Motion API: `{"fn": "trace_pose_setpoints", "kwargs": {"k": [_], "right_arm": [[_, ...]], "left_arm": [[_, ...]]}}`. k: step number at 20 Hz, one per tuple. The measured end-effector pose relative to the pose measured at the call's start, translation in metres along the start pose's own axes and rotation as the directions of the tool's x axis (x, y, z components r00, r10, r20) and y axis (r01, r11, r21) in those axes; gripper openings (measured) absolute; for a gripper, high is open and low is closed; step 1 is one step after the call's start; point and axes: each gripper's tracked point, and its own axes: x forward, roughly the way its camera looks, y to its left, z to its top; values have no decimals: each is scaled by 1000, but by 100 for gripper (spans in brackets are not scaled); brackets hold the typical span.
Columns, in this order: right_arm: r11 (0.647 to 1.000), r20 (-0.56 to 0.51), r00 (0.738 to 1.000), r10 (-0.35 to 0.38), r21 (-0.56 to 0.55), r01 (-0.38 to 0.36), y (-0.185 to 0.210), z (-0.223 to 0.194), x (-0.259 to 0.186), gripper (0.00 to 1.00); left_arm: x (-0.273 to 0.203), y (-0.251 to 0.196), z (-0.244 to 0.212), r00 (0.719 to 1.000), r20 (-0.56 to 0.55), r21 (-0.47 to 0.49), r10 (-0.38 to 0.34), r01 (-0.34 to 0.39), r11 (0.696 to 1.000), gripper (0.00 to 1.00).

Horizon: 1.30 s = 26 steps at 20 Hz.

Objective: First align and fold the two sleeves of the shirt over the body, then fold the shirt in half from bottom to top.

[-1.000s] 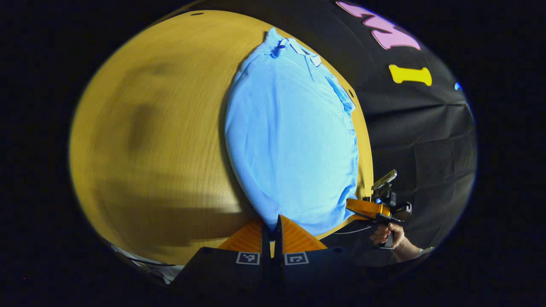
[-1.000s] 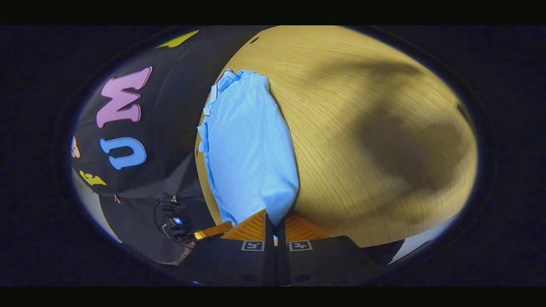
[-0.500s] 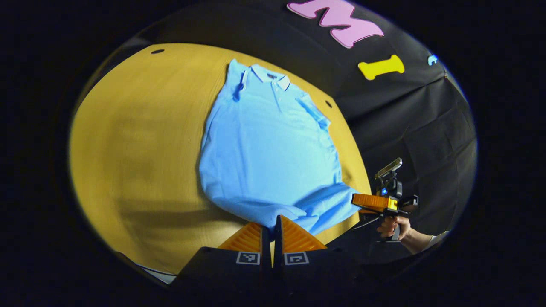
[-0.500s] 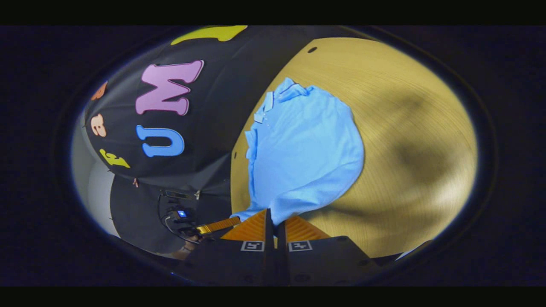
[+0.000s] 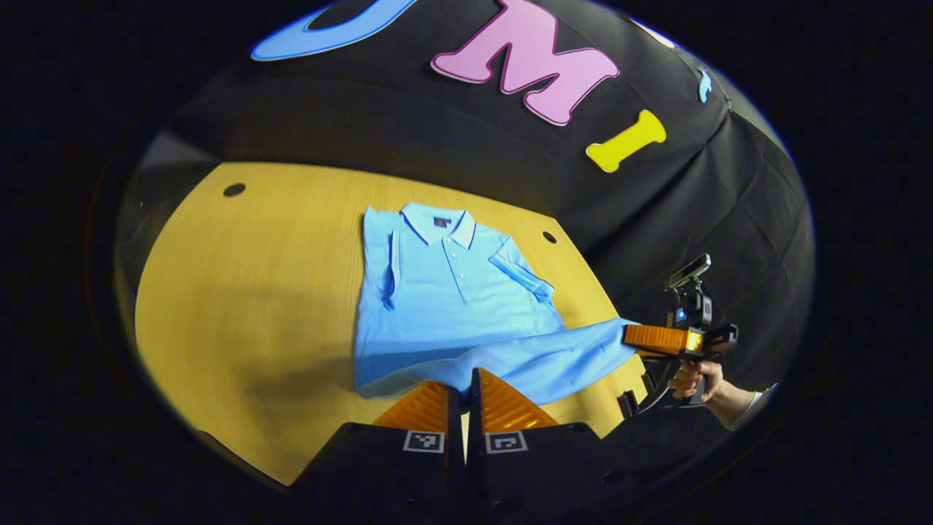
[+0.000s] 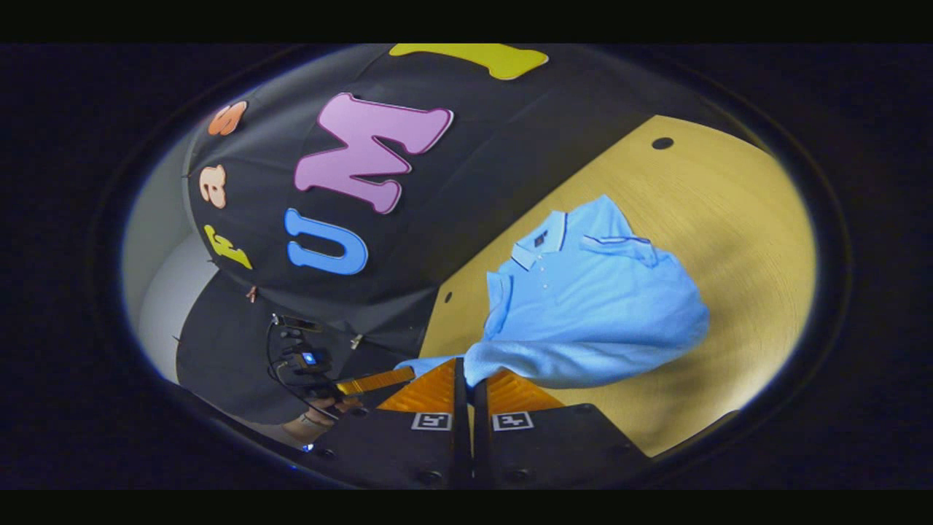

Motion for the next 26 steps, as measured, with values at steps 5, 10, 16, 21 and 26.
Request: {"fn": "trace_pose_setpoints", "kwargs": {"k": [5,10,16,21,26], "right_arm": [[994,69,997,-13,-106,21,-2,75,46,5],[977,130,990,-62,-195,86,-17,146,109,5],[925,178,969,-172,-308,221,-63,207,180,6],[898,145,939,-311,-279,340,-135,213,220,6],[855,66,904,-422,-302,421,-186,184,233,5]], "left_arm": [[25,5,80,994,106,41,28,-32,999,6],[81,28,146,983,163,19,80,-84,996,6],[163,66,212,960,215,-32,182,-179,983,6],[228,100,201,947,125,1,296,-298,955,6],[237,105,193,923,-31,17,384,-384,923,26]]}}
